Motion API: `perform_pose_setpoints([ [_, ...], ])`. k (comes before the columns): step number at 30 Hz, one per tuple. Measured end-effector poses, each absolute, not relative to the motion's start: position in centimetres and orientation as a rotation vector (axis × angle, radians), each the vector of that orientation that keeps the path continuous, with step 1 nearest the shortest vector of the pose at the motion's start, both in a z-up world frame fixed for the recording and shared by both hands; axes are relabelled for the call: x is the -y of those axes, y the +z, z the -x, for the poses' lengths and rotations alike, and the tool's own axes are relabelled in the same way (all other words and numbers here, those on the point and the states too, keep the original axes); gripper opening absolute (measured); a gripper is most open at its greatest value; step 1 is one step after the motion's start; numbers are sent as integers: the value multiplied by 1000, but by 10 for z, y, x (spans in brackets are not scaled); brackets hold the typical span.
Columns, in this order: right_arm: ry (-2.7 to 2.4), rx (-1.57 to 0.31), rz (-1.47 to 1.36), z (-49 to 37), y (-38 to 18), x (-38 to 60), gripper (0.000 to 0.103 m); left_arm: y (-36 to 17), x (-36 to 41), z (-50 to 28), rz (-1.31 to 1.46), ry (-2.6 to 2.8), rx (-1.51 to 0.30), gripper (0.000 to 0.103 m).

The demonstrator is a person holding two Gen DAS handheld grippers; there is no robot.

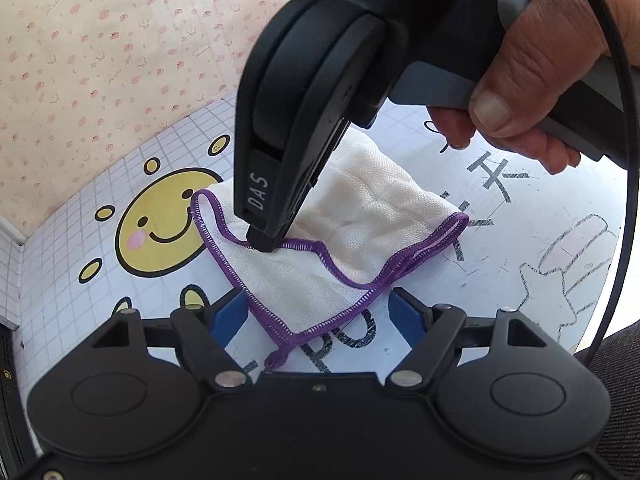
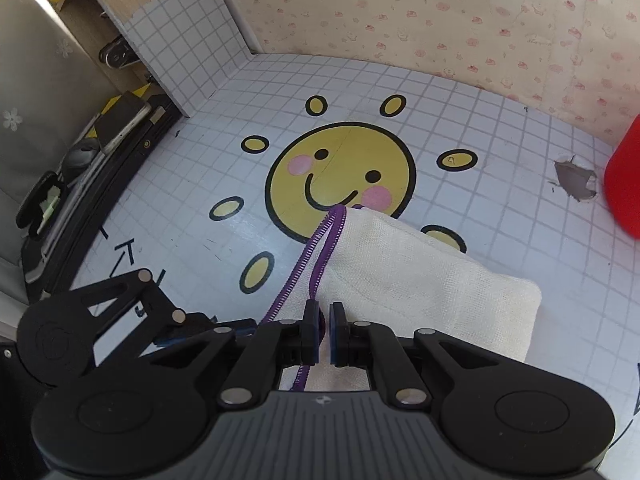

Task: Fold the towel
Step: 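Lift the held purple border and fold it over the towel with the right gripper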

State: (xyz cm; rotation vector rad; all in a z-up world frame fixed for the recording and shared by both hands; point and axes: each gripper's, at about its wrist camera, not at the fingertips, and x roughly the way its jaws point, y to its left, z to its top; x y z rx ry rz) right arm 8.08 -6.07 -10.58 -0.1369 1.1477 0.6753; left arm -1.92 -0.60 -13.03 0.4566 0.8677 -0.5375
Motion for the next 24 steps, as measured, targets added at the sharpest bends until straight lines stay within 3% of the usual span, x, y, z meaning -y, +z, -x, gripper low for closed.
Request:
perform_pose_setpoints([
  [5,679,-1149,139,-79,-105,60,1,-126,9,22,-467,-542,-854,79],
  [8,671,-1143,125,-78,-107,61,5,-127,10,24,-477,-533,-859,79],
  [9,667,-1151,123,-78,-108,61,17,-128,9,23,-474,-529,-861,79],
  [10,663,-1159,121,-78,-109,61,37,-129,8,23,-467,-527,-867,79],
  [12,676,-1167,111,-76,-109,61,45,-129,8,23,-466,-523,-868,79],
  [24,735,-1125,284,-54,-109,51,53,-128,11,29,-491,-526,-849,79],
])
